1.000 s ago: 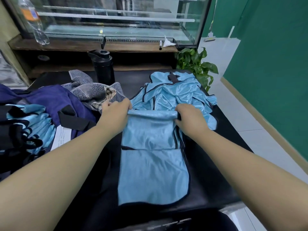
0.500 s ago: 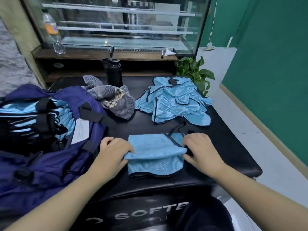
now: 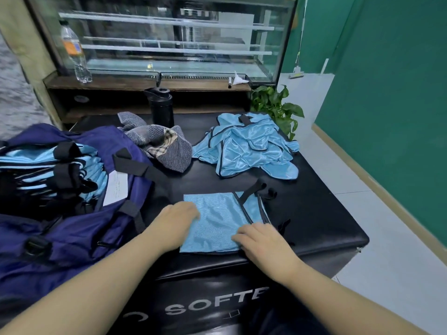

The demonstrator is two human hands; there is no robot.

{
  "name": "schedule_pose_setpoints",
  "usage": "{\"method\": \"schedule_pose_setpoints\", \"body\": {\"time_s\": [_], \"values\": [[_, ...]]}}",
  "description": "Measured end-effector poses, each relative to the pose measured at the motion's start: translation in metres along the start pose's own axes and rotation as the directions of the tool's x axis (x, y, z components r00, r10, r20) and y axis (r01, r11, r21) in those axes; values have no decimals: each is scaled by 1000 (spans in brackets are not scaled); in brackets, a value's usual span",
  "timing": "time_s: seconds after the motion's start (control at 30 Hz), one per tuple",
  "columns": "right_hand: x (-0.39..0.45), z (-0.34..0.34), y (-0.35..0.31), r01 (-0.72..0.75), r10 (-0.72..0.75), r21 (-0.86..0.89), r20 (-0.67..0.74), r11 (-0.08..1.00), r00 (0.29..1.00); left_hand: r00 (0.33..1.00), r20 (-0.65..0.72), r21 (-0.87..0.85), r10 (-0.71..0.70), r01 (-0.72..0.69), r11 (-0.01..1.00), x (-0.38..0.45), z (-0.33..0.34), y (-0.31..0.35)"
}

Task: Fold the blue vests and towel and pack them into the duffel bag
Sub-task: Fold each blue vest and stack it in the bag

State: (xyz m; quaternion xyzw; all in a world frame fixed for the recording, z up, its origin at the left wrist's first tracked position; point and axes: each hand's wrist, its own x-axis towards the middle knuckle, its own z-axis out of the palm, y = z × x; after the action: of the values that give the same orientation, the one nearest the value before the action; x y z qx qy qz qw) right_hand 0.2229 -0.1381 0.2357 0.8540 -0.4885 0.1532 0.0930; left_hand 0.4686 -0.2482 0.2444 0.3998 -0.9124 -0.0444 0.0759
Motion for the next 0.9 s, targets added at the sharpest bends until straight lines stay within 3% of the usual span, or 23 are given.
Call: {"method": "schedule_pose_setpoints", "body": {"time_s": [0.07, 0.13, 0.23, 0.33, 0.43, 0.53, 0.63, 0.67, 0.7, 0.77, 0.83, 0.9], "values": [[4, 9, -5, 9, -12, 76, 50, 997, 999, 974, 94, -47, -204, 209, 977, 23, -4, 1], [4, 14, -8, -26, 16, 116, 84, 993, 996, 940, 142, -79, -309, 322, 943, 42, -3, 2], [4, 16, -7, -60, 49, 138, 82, 989, 995, 906, 196, -31, -375, 388, 921, 59, 2, -5], [3, 13, -2, -74, 65, 104, 88, 992, 994, 899, 132, -113, -418, 433, 894, 61, 7, -14], [3, 9, 16, -92, 92, -9, 94, 996, 991, 886, 153, -133, -438, 458, 879, 51, 3, -15], [21, 5, 34, -294, 305, -110, 112, 950, 946, 888, 251, -241, -386, 443, 864, 29, -5, -2], [45, 6, 42, -650, 632, -11, 245, 760, 735, 904, 311, -335, -292, 392, 856, -1, -7, 19], [52, 7, 41, -736, 684, 77, 317, 672, 657, 910, 317, -365, -268, 378, 851, -10, -7, 25], [57, 10, 40, -766, 697, 139, 339, 627, 632, 916, 320, -407, -244, 365, 837, -17, -7, 31], [65, 12, 31, -757, 694, 128, 324, 641, 643, 915, 351, -492, -199, 361, 792, -27, -7, 39], [68, 19, 23, -745, 703, 10, 325, 667, 633, 906, 384, -524, -180, 374, 765, -28, -8, 42], [65, 31, 17, -732, 721, -49, 225, 680, 655, 912, 335, -527, -236, 389, 755, -22, -10, 39]]}}
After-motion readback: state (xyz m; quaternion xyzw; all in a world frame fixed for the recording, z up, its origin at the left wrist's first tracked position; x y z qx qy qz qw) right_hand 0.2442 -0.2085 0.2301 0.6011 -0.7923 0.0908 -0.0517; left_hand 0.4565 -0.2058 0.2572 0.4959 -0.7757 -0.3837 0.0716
